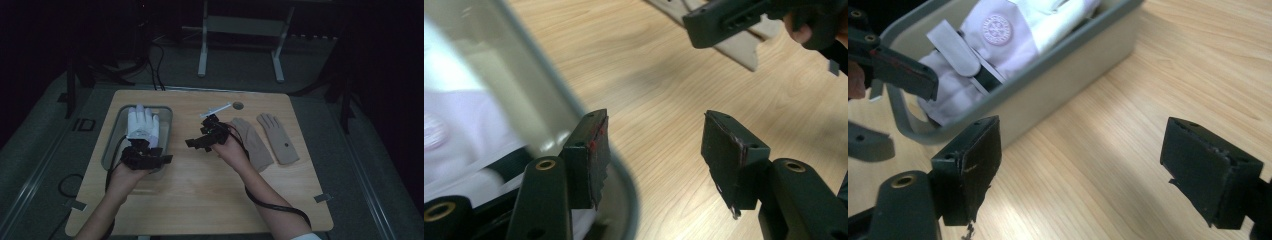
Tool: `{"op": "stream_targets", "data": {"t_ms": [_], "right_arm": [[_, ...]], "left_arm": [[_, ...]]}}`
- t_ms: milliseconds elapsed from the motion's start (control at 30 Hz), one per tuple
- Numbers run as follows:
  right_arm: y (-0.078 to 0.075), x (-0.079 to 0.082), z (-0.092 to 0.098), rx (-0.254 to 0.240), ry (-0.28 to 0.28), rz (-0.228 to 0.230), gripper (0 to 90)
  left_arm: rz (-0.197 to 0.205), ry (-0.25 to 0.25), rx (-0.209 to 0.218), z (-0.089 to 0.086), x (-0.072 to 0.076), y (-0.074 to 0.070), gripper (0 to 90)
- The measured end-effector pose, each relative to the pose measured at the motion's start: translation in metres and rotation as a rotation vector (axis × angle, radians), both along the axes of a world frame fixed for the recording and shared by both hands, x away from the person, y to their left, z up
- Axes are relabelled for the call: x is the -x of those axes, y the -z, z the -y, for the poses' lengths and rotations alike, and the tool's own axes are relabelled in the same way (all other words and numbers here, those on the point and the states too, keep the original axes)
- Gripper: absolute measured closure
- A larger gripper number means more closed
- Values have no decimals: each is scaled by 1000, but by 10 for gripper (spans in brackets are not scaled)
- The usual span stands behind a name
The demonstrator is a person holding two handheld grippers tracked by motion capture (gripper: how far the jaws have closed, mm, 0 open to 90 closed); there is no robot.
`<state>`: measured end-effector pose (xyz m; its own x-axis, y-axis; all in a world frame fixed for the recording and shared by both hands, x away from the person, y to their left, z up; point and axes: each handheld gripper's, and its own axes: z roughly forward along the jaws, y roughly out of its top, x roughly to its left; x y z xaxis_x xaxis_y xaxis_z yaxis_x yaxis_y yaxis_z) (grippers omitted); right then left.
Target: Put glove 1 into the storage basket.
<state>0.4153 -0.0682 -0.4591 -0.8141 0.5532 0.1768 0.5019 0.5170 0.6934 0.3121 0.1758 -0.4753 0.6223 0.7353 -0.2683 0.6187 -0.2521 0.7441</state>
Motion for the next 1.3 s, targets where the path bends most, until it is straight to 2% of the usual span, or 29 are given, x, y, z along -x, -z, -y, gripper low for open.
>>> {"op": "stream_targets", "data": {"t_ms": [300,333,400,467,567,667,733,833,933,1067,1100,1200,1300], "right_arm": [[-1,3,41,3,51,29,155],[0,4,46,4,58,28,155],[1,5,55,9,67,30,155],[2,6,64,13,73,44,155],[5,8,77,11,77,46,153],[8,11,89,12,78,56,146],[12,13,96,14,78,56,145],[17,15,106,23,85,61,145],[21,17,116,13,92,59,146],[29,24,129,-31,107,100,147],[31,26,132,-39,106,114,147],[40,30,142,-48,100,124,147],[47,32,154,-90,83,142,147]], "left_arm": [[58,50,21,33,4,10,445],[71,38,6,38,5,11,423],[73,52,15,44,6,16,379],[58,74,23,52,6,21,296],[76,85,24,61,6,29,168],[131,68,55,67,8,35,159],[128,77,90,71,7,40,143],[118,99,99,78,6,48,143],[134,118,91,84,7,58,143],[134,138,122,91,11,73,144],[132,139,117,93,11,77,144],[178,128,114,95,15,85,144],[265,88,106,92,20,87,144]]}}
